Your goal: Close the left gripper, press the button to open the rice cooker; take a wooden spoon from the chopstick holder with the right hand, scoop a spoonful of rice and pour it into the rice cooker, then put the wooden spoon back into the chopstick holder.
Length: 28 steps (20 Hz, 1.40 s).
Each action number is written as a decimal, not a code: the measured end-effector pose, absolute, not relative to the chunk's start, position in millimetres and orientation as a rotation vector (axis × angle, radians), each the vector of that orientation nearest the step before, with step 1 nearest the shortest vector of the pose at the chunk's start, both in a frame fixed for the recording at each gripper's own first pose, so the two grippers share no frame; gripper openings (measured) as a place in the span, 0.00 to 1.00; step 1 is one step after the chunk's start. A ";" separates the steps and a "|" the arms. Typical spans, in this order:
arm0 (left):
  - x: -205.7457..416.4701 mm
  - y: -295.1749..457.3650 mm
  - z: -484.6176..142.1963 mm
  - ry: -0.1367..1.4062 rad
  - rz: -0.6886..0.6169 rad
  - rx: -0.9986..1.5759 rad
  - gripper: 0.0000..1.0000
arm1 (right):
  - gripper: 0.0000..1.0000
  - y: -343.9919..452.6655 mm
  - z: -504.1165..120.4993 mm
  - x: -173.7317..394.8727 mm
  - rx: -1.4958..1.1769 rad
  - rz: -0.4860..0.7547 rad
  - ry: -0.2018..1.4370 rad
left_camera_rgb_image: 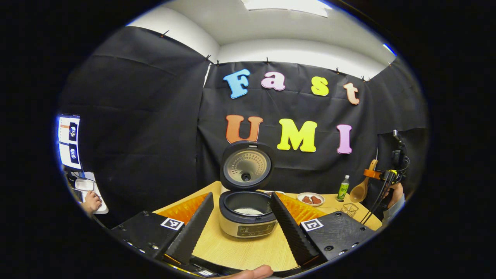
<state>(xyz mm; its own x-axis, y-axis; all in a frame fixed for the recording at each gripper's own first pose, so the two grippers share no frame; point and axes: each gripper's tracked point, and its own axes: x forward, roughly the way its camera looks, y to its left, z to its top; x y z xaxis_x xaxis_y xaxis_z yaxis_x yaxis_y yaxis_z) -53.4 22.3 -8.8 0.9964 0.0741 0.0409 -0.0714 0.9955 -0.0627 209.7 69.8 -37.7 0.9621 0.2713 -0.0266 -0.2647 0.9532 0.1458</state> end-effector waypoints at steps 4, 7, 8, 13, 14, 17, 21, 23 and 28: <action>-55.2 20.4 -7.4 -0.057 0.052 -0.020 0.94 | 0.12 125.1 -61.7 196.4 0.090 0.323 0.063; -57.8 17.2 -7.0 -0.059 0.034 -0.008 0.94 | 0.11 158.9 -98.8 198.1 0.052 0.337 0.102; -58.9 17.2 -5.9 -0.064 0.031 -0.006 0.94 | 0.11 165.8 -112.0 200.7 0.039 0.335 0.118; -58.4 18.0 -11.8 -0.065 0.029 -0.002 0.94 | 0.08 168.2 -159.0 218.2 -0.113 0.224 0.119; -58.0 18.7 -13.5 -0.060 0.031 0.000 0.94 | 0.08 168.4 -166.5 219.5 -0.141 0.204 0.117; -57.4 20.9 -20.5 -0.050 0.036 0.007 0.94 | 0.08 166.1 -188.0 220.9 -0.146 0.151 0.134; -62.8 23.1 -25.6 -0.041 0.029 0.004 0.94 | 0.08 183.5 -199.4 213.7 -0.160 0.171 0.132; -61.7 22.1 -25.9 -0.036 0.024 0.004 0.94 | 0.08 217.9 -211.2 199.7 -0.071 0.293 0.200; -59.0 29.2 -27.9 -0.026 0.045 0.008 0.94 | 0.08 230.5 -212.1 195.7 0.096 0.347 0.268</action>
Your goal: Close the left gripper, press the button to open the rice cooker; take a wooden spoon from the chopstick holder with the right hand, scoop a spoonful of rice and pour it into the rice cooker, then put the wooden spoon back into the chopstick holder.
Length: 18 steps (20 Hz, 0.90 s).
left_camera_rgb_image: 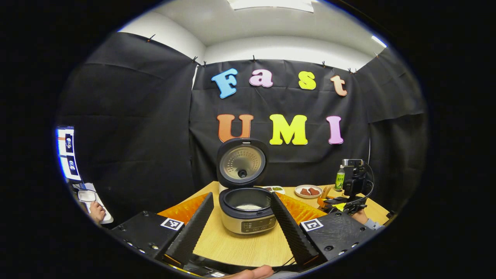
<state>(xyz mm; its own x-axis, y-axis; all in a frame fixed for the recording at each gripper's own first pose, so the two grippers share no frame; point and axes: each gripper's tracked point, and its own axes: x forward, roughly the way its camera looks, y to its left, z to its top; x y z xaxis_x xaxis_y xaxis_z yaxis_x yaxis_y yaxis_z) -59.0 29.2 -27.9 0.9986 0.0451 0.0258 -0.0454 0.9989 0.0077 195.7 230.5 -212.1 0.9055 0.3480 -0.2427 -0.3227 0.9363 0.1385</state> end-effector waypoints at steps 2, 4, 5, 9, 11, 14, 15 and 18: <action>-58.0 28.6 -27.9 -0.021 0.050 0.008 0.94 | 0.08 239.4 -214.4 194.7 0.225 0.402 0.319; -58.9 28.9 -29.1 -0.017 0.052 0.007 0.94 | 0.08 244.1 -215.8 199.8 0.388 0.444 0.393; -58.8 27.2 -28.9 -0.017 0.051 0.008 0.94 | 0.08 240.6 -217.6 203.9 0.464 0.446 0.425; -58.9 27.9 -32.9 -0.006 0.051 0.025 0.94 | 0.08 231.2 -224.9 211.4 0.697 0.446 0.519; -59.7 28.9 -32.1 -0.006 0.054 0.030 0.94 | 0.08 223.0 -228.2 213.7 0.776 0.430 0.531; -59.2 28.8 -32.2 -0.003 0.051 0.033 0.94 | 0.08 205.6 -229.9 215.5 0.893 0.391 0.524; -57.7 28.4 -31.3 -0.002 0.051 0.037 0.94 | 0.08 200.6 -227.7 213.6 0.934 0.379 0.516; -57.4 26.0 -30.8 -0.001 0.042 0.040 0.94 | 0.08 177.6 -222.6 213.9 1.061 0.346 0.476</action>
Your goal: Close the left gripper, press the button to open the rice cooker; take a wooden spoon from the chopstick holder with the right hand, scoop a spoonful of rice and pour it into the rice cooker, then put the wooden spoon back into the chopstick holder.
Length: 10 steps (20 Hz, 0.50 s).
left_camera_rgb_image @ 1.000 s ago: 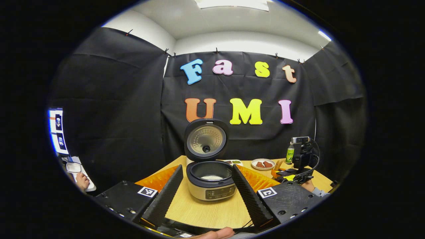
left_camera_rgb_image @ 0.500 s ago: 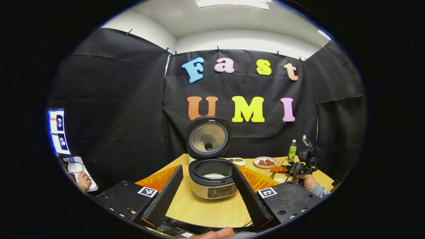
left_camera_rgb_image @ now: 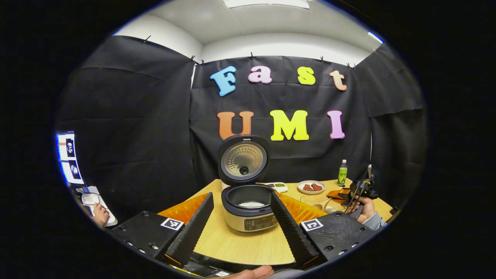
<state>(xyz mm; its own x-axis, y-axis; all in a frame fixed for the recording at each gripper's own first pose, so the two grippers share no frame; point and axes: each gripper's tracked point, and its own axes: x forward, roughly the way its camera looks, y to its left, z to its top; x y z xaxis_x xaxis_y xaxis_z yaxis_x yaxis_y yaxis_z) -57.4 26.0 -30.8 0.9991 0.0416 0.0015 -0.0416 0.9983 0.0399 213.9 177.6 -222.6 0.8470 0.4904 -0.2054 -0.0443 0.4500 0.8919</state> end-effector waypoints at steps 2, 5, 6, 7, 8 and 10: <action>-56.0 23.3 -30.3 0.001 0.032 0.040 0.94 | 0.07 161.0 -219.5 215.8 1.148 0.315 0.448; -56.1 22.8 -29.9 0.012 0.021 0.057 0.94 | 0.07 151.2 -208.8 212.3 1.274 0.304 0.435; -58.0 24.5 -26.5 0.006 0.021 0.061 0.95 | 0.05 150.3 -202.7 211.8 1.303 0.314 0.432; -60.6 27.2 -21.6 -0.002 0.021 0.062 0.95 | 0.08 148.9 -196.4 209.7 1.322 0.326 0.427; -62.7 28.7 -18.2 -0.009 0.020 0.059 0.95 | 0.07 148.7 -187.6 207.9 1.330 0.337 0.417; -64.2 31.0 -15.0 -0.018 0.022 0.052 0.95 | 0.10 152.2 -165.6 204.4 1.335 0.362 0.389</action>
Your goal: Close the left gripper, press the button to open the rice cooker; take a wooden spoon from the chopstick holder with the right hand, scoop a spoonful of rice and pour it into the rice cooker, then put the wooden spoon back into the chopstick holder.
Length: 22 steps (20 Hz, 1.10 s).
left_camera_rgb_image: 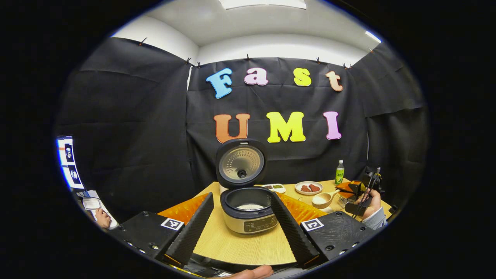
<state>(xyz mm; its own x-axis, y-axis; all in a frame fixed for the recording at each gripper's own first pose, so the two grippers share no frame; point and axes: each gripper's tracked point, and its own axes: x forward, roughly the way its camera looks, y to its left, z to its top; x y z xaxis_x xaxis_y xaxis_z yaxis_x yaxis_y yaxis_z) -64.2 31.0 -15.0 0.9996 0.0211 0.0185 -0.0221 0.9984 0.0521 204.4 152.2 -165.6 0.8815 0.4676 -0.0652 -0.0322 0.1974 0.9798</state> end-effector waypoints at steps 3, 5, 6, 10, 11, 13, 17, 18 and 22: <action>-68.3 40.7 -14.8 -0.016 0.042 0.061 0.95 | 0.07 167.0 -128.1 197.4 1.367 0.424 0.359; -72.6 48.1 -13.4 -0.019 0.059 0.067 0.95 | 0.05 180.4 -104.4 194.1 1.375 0.468 0.348; -73.3 51.3 -12.4 -0.023 0.067 0.066 0.95 | 0.07 187.5 -95.0 194.4 1.373 0.480 0.345; -80.8 67.5 -14.4 -0.022 0.097 0.053 0.95 | 0.07 218.8 -59.9 198.7 1.305 0.502 0.333; -84.9 73.6 -12.9 -0.027 0.109 0.053 0.95 | 0.07 227.7 -52.3 200.1 1.288 0.507 0.331; -90.7 82.3 -9.0 -0.041 0.123 0.051 0.95 | 0.08 244.9 -36.1 205.4 1.237 0.513 0.315; -101.1 88.7 -4.2 -0.058 0.133 0.046 0.95 | 0.08 273.2 -12.3 217.2 1.083 0.485 0.259; -103.4 89.8 -4.5 -0.058 0.134 0.048 0.95 | 0.07 281.7 -6.6 220.4 1.050 0.480 0.245; -113.8 95.5 -9.2 -0.050 0.150 0.058 0.95 | 0.08 323.3 5.0 229.2 0.889 0.487 0.228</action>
